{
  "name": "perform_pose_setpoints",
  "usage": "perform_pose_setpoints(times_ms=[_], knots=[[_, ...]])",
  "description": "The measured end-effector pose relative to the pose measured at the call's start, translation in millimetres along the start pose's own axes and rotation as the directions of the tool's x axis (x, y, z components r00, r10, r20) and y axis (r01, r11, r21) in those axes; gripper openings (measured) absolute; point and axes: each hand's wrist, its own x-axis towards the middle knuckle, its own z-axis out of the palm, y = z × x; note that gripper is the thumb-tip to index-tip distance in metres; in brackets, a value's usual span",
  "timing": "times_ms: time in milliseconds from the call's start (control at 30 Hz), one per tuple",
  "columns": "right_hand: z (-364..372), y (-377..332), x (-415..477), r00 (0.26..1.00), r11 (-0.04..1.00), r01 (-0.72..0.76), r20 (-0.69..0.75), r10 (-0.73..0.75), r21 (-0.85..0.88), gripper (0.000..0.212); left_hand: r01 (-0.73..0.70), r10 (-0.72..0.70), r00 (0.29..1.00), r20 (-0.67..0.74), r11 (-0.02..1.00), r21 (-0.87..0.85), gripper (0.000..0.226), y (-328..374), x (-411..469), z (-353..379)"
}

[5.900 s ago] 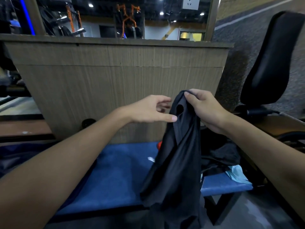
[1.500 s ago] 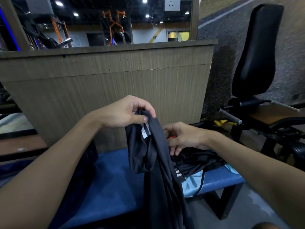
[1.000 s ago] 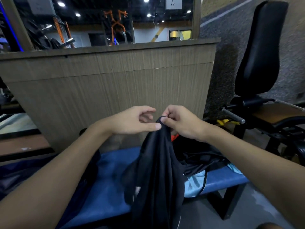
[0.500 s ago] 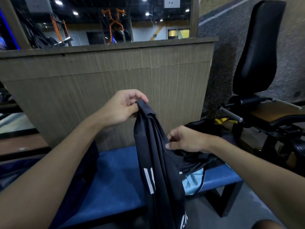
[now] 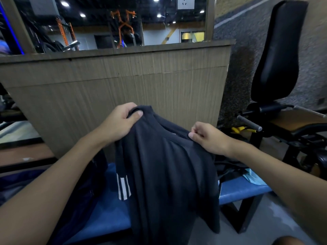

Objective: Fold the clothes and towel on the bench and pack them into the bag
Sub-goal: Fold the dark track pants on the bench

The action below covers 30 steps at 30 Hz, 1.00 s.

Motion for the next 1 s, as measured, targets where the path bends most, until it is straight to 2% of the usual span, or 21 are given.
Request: perform_pose_setpoints(times_ms=[133, 200, 333, 467, 500, 567, 667, 767, 833, 933, 1000], knots=[[-10, 5, -1, 1.0, 0.977, -0.001, -0.024, -0.004, -0.211, 0.018, 0.015, -0.016, 0.999, 0.043, 1.0, 0.022, 0.022, -5, -3, -6], [-14, 5, -3, 0.999, 0.975, -0.014, -0.048, 0.004, -0.224, 0.019, 0.028, -0.031, 0.998, 0.049, 0.998, 0.05, 0.026, -7, -5, -7], [-15, 2, -3, 0.994, 0.989, -0.007, -0.105, -0.009, -0.149, 0.018, 0.067, -0.068, 0.998, -0.008, 0.994, -0.084, 0.031, -11, -8, -4], [-16, -1, -3, 0.999, 0.999, -0.002, -0.037, 0.0, -0.034, 0.017, 0.068, -0.087, 0.985, -0.151, 0.989, -0.13, 0.034, -12, -4, -2], [-16, -2, -3, 0.999, 1.0, -0.002, -0.04, 0.001, -0.012, 0.02, 0.077, -0.094, 0.985, -0.141, 0.989, -0.127, 0.031, -11, -4, -3], [-16, -4, -1, 0.996, 1.0, 0.006, -0.092, -0.004, 0.014, 0.025, 0.102, -0.107, 0.994, -0.03, 0.987, -0.126, 0.02, -7, -8, -4], [-16, -7, 2, 0.991, 1.0, 0.022, -0.133, -0.022, -0.003, 0.025, 0.07, -0.07, 0.99, 0.12, 0.998, 0.005, 0.025, 2, -13, -3], [-20, -6, 3, 0.991, 0.999, 0.028, -0.132, -0.031, -0.032, 0.023, -0.016, 0.013, 0.999, 0.039, 0.996, 0.085, 0.023, -4, -9, -2], [-22, -9, 1, 0.993, 0.999, 0.031, -0.111, -0.028, 0.028, 0.028, -0.028, 0.029, 1.0, -0.01, 0.996, 0.088, 0.02, -8, -6, -2], [-27, -16, -3, 0.999, 0.987, 0.036, -0.01, -0.034, 0.157, 0.034, -0.04, 0.043, 0.999, -0.027, 0.994, 0.1, 0.02, -10, -5, 0], [-31, -15, -2, 0.998, 0.99, 0.05, 0.03, -0.055, 0.135, 0.031, -0.044, 0.049, 0.998, -0.045, 0.995, 0.088, 0.021, -9, -5, 0]])
